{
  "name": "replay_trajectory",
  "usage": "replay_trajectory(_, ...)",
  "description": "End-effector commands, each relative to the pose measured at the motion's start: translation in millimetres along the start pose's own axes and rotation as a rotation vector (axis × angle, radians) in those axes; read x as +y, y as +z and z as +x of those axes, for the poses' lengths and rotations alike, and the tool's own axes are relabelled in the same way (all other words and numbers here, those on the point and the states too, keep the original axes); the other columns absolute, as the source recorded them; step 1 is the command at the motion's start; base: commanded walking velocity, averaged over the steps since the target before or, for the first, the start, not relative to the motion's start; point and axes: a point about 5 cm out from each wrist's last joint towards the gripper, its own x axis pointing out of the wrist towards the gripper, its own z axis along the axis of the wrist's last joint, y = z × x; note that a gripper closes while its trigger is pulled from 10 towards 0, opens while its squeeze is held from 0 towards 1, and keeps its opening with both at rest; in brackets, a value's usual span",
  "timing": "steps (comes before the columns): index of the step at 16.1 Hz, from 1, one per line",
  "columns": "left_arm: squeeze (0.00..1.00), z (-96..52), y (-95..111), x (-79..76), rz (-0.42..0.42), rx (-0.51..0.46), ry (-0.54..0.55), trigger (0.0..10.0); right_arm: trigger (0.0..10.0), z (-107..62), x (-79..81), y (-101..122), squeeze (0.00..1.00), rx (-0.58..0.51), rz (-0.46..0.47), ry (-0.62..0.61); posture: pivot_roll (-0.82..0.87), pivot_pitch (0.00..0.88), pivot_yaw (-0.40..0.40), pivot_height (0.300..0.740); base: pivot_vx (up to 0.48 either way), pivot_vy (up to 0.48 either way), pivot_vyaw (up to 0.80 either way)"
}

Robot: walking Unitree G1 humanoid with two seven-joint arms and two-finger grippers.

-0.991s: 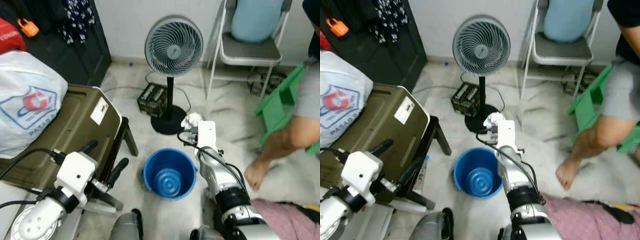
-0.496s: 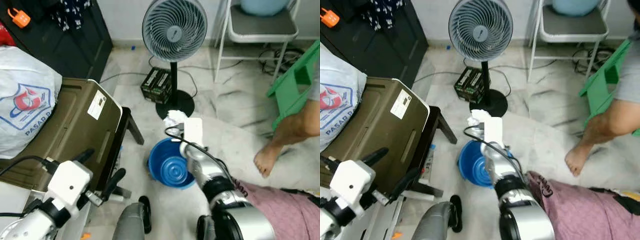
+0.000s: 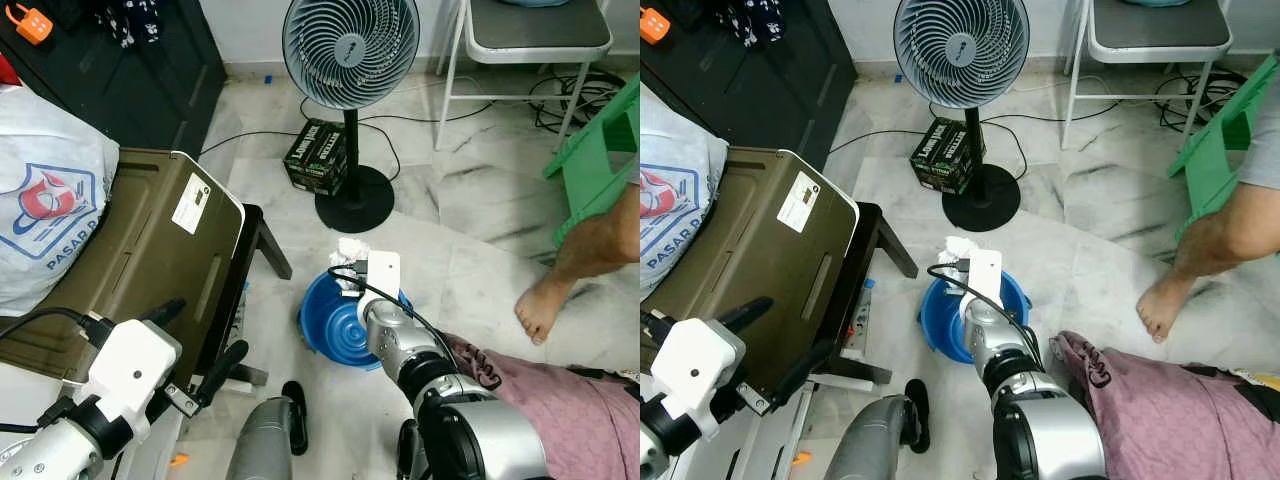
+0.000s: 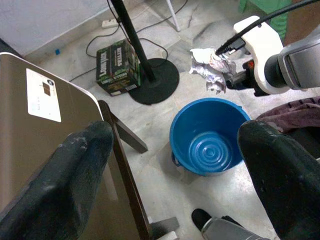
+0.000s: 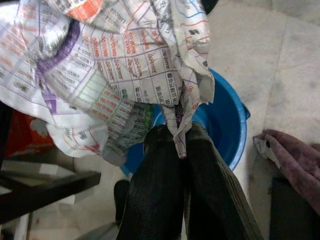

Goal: Clean up the room

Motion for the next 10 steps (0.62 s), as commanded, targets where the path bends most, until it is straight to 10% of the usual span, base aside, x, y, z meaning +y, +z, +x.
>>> replay_trajectory(1, 0.0, -3.7, 0.5, 0.9, 0.008, 0.02, 0.0, 10.0, 10.0, -1.7, 11.3, 4.7, 0.0, -0.024, -0.007, 0.008, 0.33, 0.301, 0.168, 0.74, 0.0, 0.0, 0.0)
replay_trajectory(6, 0.0, -0.9, 1.0, -1.8, 0.005, 0.024, -0.014, 10.0, 10.0, 2.0, -8.0, 17.3, 0.0, -0.086, 0.018, -0.076, 0.32, 0.299, 0.172, 0.74, 0.0, 0.0, 0.0)
replay_trajectory(7, 0.0, -0.7, 1.2, -1.8, 0.005, 0.024, -0.015, 10.0, 10.0, 2.3, -8.6, 18.2, 0.18, -0.089, 0.022, -0.074, 0.32, 0.299, 0.171, 0.74, 0.0, 0.0, 0.0)
replay_trajectory(9, 0.0, -0.8, 1.2, -0.7, 0.008, 0.026, -0.015, 10.0, 10.0, 2.5, -7.7, 21.3, 0.23, -0.099, 0.035, -0.064, 0.32, 0.299, 0.17, 0.74, 0.0, 0.0, 0.0)
replay_trajectory(10, 0.0, -0.8, 1.3, -0.5, 0.008, 0.027, -0.015, 10.0, 10.0, 2.4, -7.5, 22.0, 0.7, -0.105, 0.04, -0.063, 0.32, 0.3, 0.169, 0.74, 0.0, 0.0, 0.0)
